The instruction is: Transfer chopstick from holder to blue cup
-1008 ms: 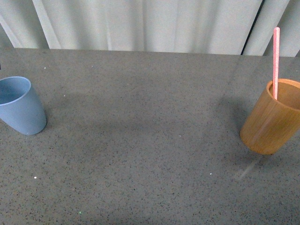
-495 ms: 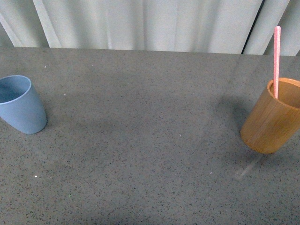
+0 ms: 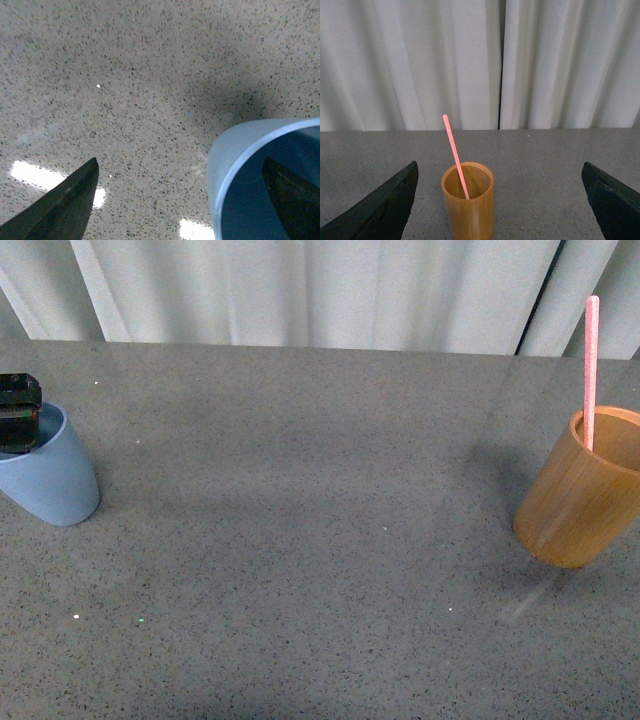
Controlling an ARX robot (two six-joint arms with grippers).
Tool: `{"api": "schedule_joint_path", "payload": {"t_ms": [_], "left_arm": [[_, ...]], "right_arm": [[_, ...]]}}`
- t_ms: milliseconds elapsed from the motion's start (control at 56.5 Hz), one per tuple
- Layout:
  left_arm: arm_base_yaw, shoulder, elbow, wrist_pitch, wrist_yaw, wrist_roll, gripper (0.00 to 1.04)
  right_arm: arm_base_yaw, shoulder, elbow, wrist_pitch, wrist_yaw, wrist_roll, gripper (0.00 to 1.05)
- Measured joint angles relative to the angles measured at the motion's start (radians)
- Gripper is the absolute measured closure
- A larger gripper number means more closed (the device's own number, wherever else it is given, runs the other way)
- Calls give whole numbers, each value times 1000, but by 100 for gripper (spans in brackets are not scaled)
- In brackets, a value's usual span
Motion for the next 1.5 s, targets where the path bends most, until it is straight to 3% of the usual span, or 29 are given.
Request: {"api": "schedule_joint_path", "payload": {"t_ms": [301, 495, 637, 725, 973, 1167, 1504], "left_arm": [[-60, -2, 26, -69, 140, -49, 74], [-105, -42, 26, -105, 169, -50, 101], [-167, -106, 26, -133, 193, -52, 101], [-265, -198, 26, -162, 237, -76, 101], [-513, -244, 10, -152, 237, -148, 101], [-611, -173, 1, -123, 180, -185, 101], [-703, -29, 35, -102, 129, -217, 101]], "right_arm": [[0, 0, 0, 0, 0, 0, 10], [0, 0, 0, 0, 0, 0, 10], [0, 0, 0, 0, 0, 0, 10], [0, 0, 0, 0, 0, 0, 10], [0, 0, 0, 0, 0, 0, 10], [0, 0, 0, 0, 0, 0, 10], [0, 0, 0, 0, 0, 0, 10]]}}
